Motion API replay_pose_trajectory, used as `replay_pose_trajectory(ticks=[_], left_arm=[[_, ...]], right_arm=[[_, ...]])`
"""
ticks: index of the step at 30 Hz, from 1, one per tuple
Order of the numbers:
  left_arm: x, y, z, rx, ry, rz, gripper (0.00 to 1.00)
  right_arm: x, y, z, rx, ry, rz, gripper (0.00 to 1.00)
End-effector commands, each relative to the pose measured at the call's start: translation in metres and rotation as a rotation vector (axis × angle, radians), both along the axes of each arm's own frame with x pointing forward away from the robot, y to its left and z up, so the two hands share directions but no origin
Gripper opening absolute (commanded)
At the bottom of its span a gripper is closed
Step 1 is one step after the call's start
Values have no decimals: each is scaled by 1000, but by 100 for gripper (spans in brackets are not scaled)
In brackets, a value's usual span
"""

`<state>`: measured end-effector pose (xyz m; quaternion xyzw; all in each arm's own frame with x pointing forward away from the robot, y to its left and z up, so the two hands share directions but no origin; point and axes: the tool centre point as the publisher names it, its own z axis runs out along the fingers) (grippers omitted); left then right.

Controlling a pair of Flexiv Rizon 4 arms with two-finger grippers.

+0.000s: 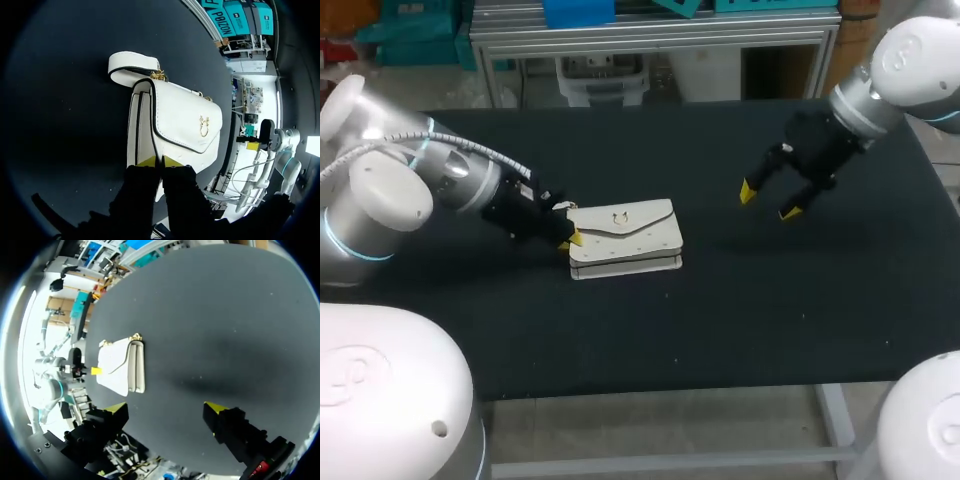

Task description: Pick up the bag, open it, inspect its contents, close it, and place it on the opposite side

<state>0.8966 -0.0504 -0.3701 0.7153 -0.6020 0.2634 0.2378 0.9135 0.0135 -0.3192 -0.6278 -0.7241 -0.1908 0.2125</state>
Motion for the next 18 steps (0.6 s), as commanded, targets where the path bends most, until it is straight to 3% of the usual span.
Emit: replay_pose_trajectory(ticks=[1,13,18], left_arm=[[-1,-1,11,47,14,0,0],[-1,-1,11,47,14,0,0],[25,34,15,69,-57,-15,0]], right_arm=[[-1,1,0,-5,0,-1,100],[-1,1,0,-5,0,-1,100],[18,-36,4,-47,-55,1,100]])
